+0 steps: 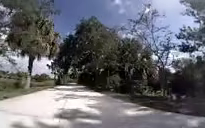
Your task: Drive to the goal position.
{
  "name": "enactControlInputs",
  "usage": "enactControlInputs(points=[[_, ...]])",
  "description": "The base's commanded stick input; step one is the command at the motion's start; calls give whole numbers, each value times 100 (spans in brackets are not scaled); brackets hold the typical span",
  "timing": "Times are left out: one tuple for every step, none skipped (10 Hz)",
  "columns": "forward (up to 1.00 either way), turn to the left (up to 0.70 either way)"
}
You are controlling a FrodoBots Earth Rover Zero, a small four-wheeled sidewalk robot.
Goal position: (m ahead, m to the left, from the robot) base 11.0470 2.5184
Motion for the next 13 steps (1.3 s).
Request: enactControlInputs(points=[[85, 34], [85, 34], [85, 34], [85, 34], [85, 34], [85, 34], [85, 34], [85, 34], [85, 34], [85, 23], [85, 0], [85, 0], [85, 0]])
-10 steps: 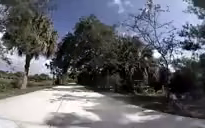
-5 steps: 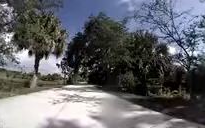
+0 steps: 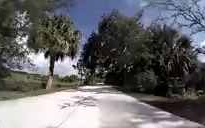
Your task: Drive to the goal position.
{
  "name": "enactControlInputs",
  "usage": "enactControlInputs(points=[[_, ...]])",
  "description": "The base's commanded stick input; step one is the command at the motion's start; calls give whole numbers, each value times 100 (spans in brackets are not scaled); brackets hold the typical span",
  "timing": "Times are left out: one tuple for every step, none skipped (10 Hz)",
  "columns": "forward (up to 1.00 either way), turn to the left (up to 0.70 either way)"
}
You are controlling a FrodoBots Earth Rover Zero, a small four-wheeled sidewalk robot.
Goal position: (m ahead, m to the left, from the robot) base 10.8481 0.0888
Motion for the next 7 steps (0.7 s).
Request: enactControlInputs(points=[[85, 0], [85, 0], [85, 0], [85, 0], [85, 0], [85, 0], [85, 0]])
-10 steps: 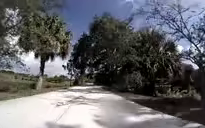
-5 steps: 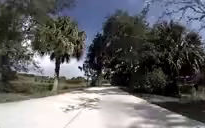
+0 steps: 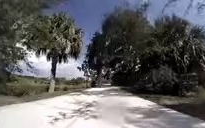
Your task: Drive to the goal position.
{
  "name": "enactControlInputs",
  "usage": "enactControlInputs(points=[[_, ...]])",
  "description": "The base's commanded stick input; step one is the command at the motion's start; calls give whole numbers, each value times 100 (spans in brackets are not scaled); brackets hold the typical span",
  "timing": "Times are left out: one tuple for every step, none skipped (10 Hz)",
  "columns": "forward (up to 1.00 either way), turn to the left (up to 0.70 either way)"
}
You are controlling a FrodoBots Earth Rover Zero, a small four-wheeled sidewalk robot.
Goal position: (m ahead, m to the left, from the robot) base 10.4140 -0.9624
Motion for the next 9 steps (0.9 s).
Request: enactControlInputs(points=[[85, 0], [85, 0], [85, 0], [85, 0], [85, 0], [85, 0], [85, 0], [85, 0], [85, 0]])
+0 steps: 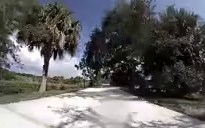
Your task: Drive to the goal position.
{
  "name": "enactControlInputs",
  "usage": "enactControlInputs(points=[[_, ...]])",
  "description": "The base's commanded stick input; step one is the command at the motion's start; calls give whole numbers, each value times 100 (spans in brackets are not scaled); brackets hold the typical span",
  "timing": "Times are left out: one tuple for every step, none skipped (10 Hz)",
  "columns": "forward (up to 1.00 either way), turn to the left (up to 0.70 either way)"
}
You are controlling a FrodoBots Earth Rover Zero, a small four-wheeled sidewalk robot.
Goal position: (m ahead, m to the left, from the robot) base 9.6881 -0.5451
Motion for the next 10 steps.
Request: enactControlInputs(points=[[85, 0], [85, 0], [85, 0], [85, 0], [85, 0], [85, 0], [85, 0], [85, 0], [85, 0], [85, 0]])
